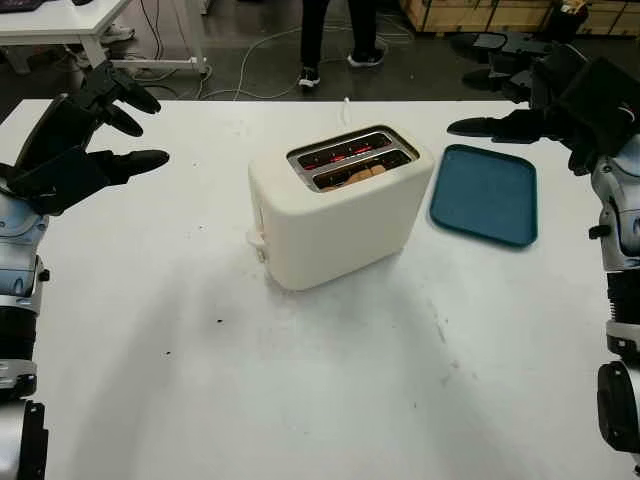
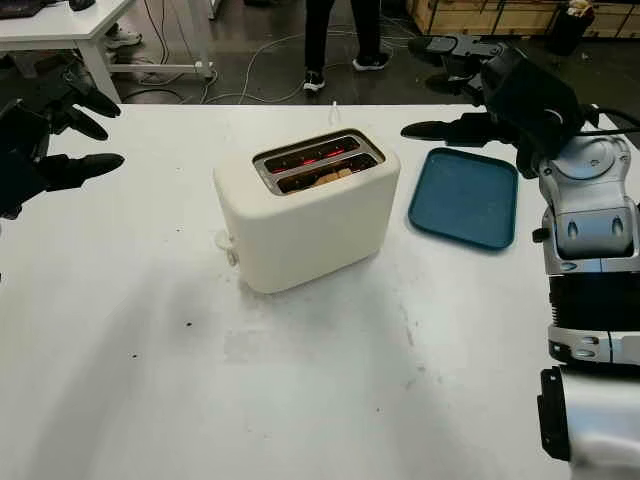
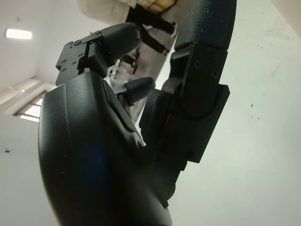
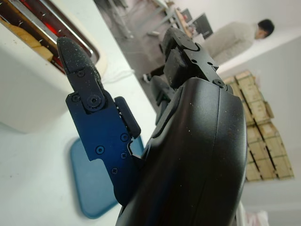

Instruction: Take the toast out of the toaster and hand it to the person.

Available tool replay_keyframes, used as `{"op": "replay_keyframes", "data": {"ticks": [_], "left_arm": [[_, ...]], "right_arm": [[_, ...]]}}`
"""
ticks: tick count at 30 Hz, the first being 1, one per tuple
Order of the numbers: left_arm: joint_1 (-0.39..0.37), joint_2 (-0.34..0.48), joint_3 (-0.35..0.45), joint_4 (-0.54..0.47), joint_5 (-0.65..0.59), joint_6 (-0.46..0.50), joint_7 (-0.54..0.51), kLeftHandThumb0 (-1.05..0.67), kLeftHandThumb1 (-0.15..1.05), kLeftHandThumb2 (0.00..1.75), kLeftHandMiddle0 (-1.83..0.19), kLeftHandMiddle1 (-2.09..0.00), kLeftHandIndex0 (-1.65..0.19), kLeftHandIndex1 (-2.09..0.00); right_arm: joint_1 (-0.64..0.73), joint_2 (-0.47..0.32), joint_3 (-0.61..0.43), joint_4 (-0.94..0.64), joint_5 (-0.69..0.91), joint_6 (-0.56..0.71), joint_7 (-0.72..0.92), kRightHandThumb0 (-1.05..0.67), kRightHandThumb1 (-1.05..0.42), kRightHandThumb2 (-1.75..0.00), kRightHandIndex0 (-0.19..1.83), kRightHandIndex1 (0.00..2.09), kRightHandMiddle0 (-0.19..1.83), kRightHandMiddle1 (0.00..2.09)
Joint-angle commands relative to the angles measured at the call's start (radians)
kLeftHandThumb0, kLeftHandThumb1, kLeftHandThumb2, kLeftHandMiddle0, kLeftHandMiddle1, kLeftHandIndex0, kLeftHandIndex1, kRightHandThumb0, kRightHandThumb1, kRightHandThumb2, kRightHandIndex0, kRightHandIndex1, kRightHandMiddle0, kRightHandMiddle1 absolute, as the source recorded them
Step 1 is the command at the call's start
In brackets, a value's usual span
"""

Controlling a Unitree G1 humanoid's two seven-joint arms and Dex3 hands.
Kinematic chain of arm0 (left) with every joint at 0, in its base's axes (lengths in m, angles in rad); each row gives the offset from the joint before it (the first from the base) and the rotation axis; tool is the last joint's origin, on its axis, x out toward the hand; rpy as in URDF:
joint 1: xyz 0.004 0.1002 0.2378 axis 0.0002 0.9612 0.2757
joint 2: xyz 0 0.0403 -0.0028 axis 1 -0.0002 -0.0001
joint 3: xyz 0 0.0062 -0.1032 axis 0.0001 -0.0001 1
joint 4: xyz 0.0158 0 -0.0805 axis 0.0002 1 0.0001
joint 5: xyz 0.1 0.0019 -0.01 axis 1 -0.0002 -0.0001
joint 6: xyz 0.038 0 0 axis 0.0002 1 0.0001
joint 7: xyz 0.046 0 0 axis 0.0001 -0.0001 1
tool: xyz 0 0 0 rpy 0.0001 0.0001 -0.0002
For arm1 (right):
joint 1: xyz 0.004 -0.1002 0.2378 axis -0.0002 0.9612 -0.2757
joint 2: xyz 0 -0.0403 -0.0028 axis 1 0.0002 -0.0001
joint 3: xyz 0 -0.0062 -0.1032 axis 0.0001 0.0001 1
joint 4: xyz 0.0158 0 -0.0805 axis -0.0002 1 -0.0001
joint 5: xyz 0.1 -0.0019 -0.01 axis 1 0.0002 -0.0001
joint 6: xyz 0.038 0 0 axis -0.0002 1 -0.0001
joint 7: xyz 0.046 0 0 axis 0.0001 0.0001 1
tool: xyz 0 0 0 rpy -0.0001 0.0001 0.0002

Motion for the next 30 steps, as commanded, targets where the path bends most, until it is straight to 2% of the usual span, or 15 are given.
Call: {"op": "replay_keyframes", "data": {"ticks": [1,18,30], "left_arm": [[0.010,-0.007,0.007,-0.003,-0.011,0.007,0.002,-1.05,0.92,0.13,0.00,-1.62,0.00,-1.52],[0.001,-0.005,0.002,0.011,-0.005,-0.017,0.003,-1.05,0.92,0.14,0.00,-1.62,0.00,-1.51],[0.008,-0.005,0.006,-0.006,-0.010,0.007,0.001,-1.05,0.92,0.15,0.00,-1.62,0.00,-1.51]], "right_arm": [[-0.005,0.000,-0.002,-0.010,0.003,0.012,-0.004,-0.51,-0.70,0.00,0.01,0.74,0.41,0.01],[-0.013,-0.005,0.006,-0.004,-0.016,-0.008,-0.001,-0.50,-0.70,0.00,0.01,0.76,0.42,0.01],[-0.015,0.000,0.003,-0.002,-0.006,0.008,0.000,-0.51,-0.70,0.00,0.00,0.76,0.42,0.01]]}}
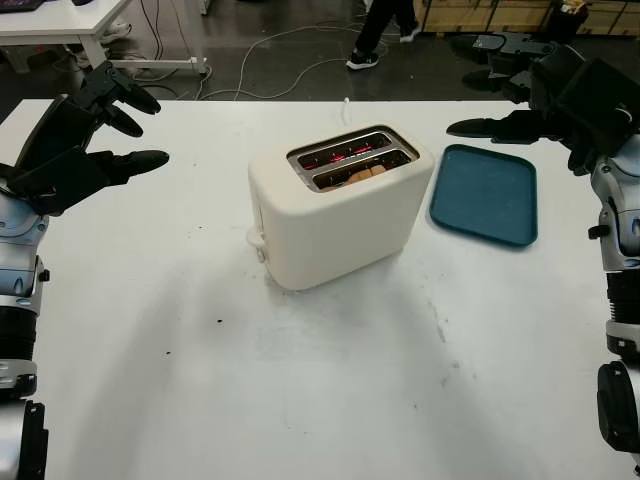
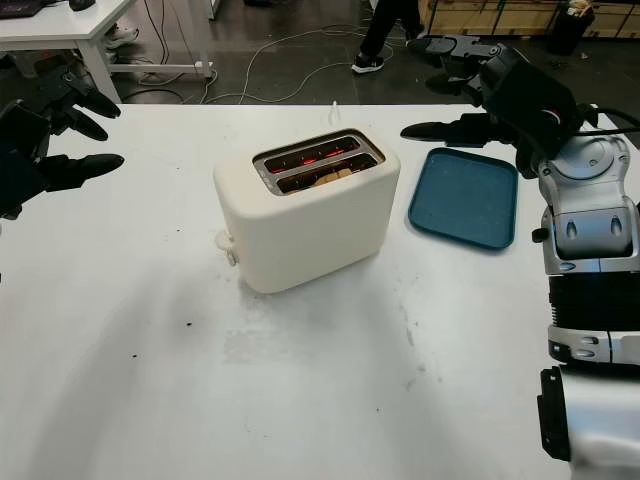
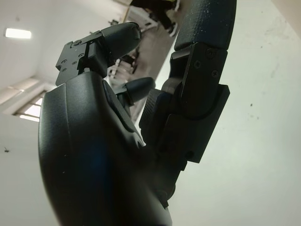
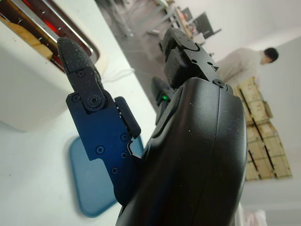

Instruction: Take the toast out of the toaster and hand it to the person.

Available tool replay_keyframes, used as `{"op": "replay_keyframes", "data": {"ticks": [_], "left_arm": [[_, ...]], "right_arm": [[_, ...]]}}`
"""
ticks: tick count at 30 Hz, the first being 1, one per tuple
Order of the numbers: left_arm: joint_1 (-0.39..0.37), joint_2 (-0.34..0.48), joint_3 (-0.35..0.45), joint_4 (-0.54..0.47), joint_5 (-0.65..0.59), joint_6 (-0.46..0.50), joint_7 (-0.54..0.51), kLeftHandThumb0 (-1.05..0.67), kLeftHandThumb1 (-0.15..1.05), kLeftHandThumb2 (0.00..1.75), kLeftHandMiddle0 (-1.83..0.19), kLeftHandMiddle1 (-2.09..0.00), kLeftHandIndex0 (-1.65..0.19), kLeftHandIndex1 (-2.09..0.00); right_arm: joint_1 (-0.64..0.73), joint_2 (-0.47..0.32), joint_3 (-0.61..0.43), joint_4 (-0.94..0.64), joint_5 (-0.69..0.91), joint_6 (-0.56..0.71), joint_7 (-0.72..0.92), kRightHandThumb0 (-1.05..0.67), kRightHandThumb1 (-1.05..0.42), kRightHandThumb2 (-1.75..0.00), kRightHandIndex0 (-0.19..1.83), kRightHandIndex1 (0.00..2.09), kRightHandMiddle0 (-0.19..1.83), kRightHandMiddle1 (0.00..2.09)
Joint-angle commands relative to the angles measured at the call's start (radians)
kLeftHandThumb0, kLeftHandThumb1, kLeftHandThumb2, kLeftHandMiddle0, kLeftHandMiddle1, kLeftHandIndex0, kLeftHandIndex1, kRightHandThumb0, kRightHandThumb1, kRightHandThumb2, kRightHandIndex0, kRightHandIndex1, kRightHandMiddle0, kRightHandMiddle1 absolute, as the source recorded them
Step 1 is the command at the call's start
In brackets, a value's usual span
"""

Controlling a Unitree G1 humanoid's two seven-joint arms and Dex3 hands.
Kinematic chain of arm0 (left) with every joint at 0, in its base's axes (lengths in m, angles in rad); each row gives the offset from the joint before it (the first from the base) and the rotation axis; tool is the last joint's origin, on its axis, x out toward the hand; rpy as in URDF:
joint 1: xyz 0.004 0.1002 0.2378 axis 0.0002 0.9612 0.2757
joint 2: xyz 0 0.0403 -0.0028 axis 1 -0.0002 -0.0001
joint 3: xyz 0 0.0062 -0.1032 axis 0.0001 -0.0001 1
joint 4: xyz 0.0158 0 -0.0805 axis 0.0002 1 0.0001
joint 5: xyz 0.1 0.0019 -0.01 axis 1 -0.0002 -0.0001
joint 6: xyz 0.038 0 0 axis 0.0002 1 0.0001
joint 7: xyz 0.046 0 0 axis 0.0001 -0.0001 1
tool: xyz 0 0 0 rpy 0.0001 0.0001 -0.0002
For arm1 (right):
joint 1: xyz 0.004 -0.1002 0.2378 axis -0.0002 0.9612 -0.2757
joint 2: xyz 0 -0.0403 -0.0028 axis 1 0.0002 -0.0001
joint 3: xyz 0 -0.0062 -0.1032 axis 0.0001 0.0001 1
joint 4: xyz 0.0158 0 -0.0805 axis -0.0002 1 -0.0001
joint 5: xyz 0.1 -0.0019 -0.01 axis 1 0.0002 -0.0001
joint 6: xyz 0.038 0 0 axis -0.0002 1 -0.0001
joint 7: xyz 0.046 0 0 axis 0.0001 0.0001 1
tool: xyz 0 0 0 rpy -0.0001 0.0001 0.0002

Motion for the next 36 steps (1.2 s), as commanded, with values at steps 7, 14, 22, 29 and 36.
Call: {"op": "replay_keyframes", "data": {"ticks": [7,14,22,29,36], "left_arm": [[0.006,-0.005,0.003,0.005,-0.006,-0.019,0.003,-1.05,0.92,0.15,0.00,-1.62,0.00,-1.51],[0.009,-0.005,0.006,-0.005,-0.010,0.001,0.001,-1.05,0.92,0.14,0.00,-1.62,0.00,-1.51],[0.007,-0.005,0.005,0.003,-0.007,-0.018,0.004,-1.05,0.92,0.15,0.00,-1.62,0.00,-1.51],[0.007,-0.006,0.006,0.004,-0.008,-0.019,0.004,-1.05,0.92,0.17,0.00,-1.62,0.00,-1.50],[0.009,-0.004,0.004,0.001,-0.001,-0.021,0.008,-1.05,0.92,0.15,0.00,-1.63,0.00,-1.51]], "right_arm": [[-0.013,-0.001,0.003,-0.004,-0.001,0.004,-0.003,-0.50,-0.70,0.00,0.00,0.77,0.42,0.01],[-0.014,0.002,0.000,0.001,0.004,0.004,-0.003,-0.49,-0.70,0.00,0.00,0.76,0.42,0.01],[-0.012,0.001,-0.002,-0.003,0.005,0.001,-0.003,-0.51,-0.70,0.00,0.00,0.77,0.42,0.01],[-0.010,-0.001,-0.004,0.000,0.005,-0.008,-0.002,-0.50,-0.70,0.00,0.00,0.77,0.42,0.01],[-0.005,-0.006,-0.001,-0.010,-0.002,-0.004,-0.002,-0.49,-0.71,0.00,0.01,0.76,0.42,0.01]]}}
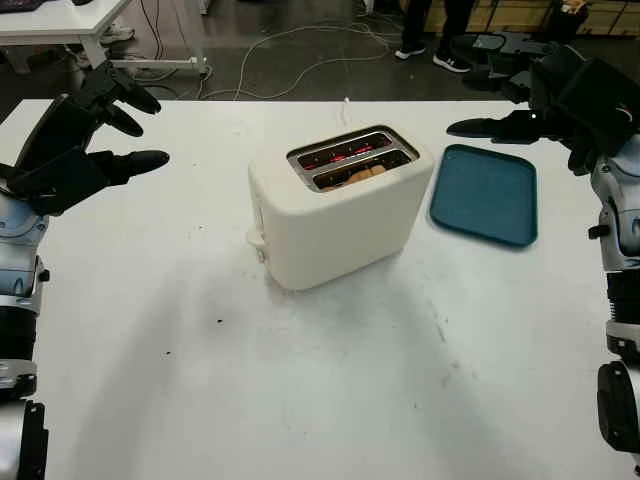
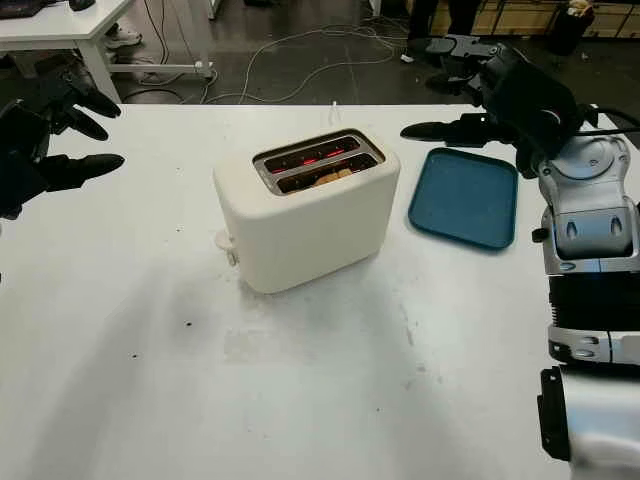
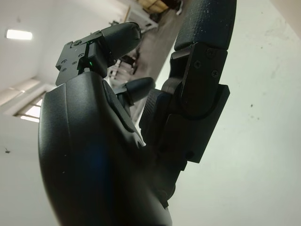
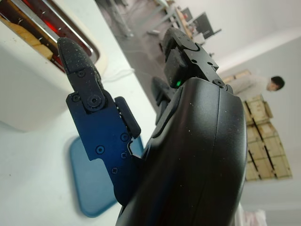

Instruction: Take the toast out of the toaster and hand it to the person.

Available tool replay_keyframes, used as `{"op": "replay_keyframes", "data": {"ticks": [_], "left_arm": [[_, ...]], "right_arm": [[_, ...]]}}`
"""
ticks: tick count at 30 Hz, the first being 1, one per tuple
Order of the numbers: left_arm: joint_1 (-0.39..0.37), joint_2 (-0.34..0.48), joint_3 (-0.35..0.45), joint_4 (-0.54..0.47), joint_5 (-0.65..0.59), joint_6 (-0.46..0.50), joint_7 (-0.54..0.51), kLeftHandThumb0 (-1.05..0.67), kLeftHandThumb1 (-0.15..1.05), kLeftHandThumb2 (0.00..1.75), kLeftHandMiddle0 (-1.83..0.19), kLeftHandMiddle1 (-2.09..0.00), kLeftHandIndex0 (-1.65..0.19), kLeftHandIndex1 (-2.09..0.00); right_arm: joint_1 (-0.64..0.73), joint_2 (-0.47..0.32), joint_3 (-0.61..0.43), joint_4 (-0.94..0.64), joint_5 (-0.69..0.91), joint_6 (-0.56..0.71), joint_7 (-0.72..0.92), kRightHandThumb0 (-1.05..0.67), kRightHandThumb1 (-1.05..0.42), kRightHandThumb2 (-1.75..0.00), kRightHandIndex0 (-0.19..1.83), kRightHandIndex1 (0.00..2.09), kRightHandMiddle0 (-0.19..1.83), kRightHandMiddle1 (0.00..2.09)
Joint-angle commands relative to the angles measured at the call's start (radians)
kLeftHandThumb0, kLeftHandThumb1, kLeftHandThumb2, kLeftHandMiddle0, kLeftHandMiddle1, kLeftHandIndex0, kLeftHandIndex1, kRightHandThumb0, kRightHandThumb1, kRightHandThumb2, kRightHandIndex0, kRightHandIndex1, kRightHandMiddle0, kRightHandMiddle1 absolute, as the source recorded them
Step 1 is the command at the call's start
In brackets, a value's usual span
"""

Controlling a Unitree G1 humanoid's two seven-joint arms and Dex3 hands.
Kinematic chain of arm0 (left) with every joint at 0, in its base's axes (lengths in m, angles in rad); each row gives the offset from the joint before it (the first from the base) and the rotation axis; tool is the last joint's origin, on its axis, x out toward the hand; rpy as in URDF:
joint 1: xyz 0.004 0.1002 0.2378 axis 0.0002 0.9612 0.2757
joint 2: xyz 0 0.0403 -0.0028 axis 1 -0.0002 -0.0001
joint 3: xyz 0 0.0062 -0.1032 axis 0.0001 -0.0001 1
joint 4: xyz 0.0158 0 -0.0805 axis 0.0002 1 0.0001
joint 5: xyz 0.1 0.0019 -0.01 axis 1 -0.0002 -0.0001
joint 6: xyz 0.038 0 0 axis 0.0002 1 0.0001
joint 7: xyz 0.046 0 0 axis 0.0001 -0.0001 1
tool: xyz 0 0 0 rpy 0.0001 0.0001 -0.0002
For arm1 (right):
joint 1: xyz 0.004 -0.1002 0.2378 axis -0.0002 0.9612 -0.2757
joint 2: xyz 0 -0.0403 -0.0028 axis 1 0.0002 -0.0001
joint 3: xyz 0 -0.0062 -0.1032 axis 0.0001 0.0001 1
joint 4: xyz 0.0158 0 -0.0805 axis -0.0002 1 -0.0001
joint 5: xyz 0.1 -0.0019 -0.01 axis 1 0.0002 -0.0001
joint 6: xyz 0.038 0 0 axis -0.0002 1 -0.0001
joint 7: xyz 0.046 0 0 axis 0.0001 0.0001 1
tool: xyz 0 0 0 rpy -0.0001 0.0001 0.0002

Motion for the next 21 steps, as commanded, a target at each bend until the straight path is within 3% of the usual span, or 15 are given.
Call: {"op": "replay_keyframes", "data": {"ticks": [1,21], "left_arm": [[0.009,-0.003,0.004,0.002,-0.001,-0.018,0.008,-1.05,0.92,0.16,0.00,-1.63,0.00,-1.51],[0.014,-0.010,0.011,-0.014,-0.010,0.014,0.003,-1.05,0.92,0.15,0.00,-1.62,0.00,-1.52]], "right_arm": [[-0.005,-0.008,0.000,-0.007,-0.002,-0.011,-0.001,-0.49,-0.71,0.00,0.01,0.76,0.42,0.01],[-0.009,-0.002,-0.005,0.001,0.010,-0.003,0.003,-0.49,-0.70,0.00,0.00,0.74,0.41,0.00]]}}
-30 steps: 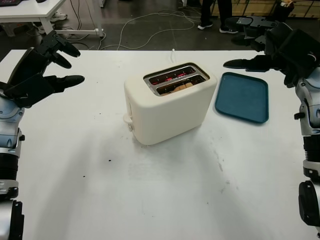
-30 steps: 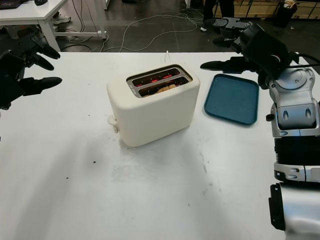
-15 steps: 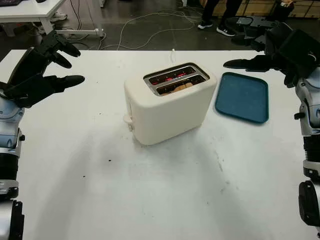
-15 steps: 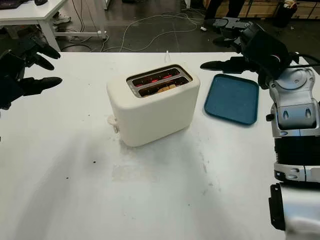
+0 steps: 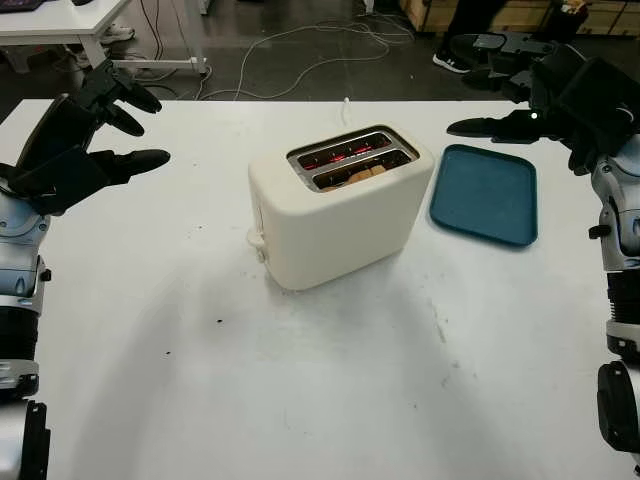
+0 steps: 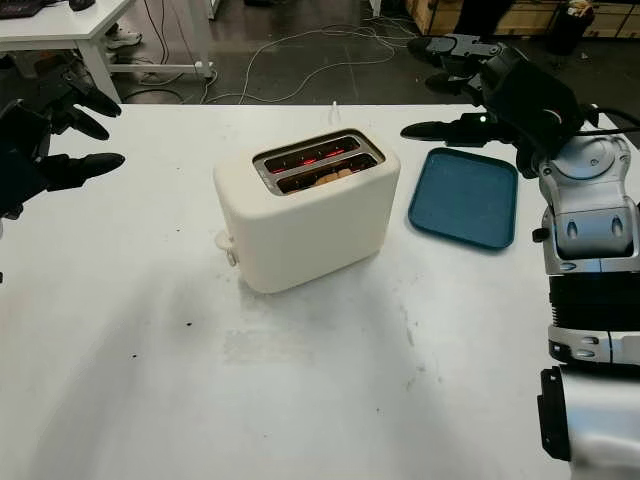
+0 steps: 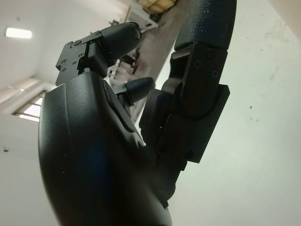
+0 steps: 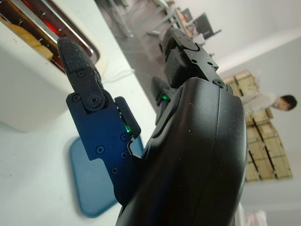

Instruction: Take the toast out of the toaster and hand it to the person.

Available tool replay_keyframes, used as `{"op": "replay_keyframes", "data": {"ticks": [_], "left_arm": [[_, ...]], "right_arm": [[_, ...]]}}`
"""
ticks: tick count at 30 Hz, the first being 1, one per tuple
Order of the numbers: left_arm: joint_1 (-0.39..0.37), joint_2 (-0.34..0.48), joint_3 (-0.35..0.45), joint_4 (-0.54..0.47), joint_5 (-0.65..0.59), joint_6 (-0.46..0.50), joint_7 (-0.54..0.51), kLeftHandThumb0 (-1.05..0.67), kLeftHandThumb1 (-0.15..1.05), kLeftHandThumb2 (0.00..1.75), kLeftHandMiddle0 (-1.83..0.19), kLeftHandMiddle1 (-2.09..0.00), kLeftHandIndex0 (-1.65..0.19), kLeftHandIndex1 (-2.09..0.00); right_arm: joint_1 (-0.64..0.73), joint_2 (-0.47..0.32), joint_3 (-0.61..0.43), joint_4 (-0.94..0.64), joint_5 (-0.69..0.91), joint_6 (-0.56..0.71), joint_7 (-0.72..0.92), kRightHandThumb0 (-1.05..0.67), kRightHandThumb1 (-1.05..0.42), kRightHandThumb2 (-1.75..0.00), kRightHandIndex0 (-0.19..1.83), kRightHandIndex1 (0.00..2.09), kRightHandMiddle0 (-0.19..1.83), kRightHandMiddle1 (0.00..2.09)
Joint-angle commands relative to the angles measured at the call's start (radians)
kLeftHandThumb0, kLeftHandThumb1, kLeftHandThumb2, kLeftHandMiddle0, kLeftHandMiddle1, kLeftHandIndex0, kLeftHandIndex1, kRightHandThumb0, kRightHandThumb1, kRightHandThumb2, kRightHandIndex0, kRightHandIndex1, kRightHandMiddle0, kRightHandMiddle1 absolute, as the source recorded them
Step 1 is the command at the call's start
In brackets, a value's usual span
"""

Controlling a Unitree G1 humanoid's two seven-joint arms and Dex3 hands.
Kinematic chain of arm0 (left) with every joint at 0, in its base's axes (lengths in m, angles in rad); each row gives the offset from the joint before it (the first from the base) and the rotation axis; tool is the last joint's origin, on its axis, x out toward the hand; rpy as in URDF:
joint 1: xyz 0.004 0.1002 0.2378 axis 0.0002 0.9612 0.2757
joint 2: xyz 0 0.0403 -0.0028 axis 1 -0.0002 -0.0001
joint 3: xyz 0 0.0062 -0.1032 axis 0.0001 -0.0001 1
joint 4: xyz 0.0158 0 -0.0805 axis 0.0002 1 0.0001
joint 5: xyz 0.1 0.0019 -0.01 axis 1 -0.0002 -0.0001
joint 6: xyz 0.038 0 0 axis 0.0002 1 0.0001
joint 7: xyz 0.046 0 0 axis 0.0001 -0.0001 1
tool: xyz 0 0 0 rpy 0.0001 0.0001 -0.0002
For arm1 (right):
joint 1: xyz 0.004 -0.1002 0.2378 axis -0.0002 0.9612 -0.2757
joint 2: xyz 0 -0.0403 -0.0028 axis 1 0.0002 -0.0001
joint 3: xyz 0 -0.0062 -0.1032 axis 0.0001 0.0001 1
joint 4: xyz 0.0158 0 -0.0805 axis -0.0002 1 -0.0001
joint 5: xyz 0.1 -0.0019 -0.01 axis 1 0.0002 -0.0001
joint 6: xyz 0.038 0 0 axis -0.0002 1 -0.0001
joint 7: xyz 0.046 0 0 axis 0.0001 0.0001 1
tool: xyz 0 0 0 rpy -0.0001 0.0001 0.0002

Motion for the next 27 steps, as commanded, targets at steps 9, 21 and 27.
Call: {"op": "replay_keyframes", "data": {"ticks": [9,21,27], "left_arm": [[0.010,-0.003,0.005,0.004,-0.006,-0.007,0.004,-1.05,0.92,0.15,0.00,-1.62,0.00,-1.51],[0.006,-0.002,0.002,0.004,-0.002,-0.014,0.006,-1.05,0.92,0.15,0.00,-1.62,0.00,-1.51],[0.004,-0.002,0.003,0.004,-0.006,-0.016,0.002,-1.05,0.92,0.14,0.00,-1.62,0.00,-1.51]], "right_arm": [[-0.009,-0.006,0.002,-0.011,-0.002,0.008,0.000,-0.49,-0.70,0.00,0.00,0.75,0.42,0.01],[-0.014,-0.008,0.006,0.002,-0.009,-0.015,-0.001,-0.50,-0.70,0.00,0.01,0.77,0.42,0.01],[-0.015,-0.002,0.003,0.007,-0.002,-0.017,0.002,-0.49,-0.70,0.00,0.00,0.77,0.42,0.01]]}}
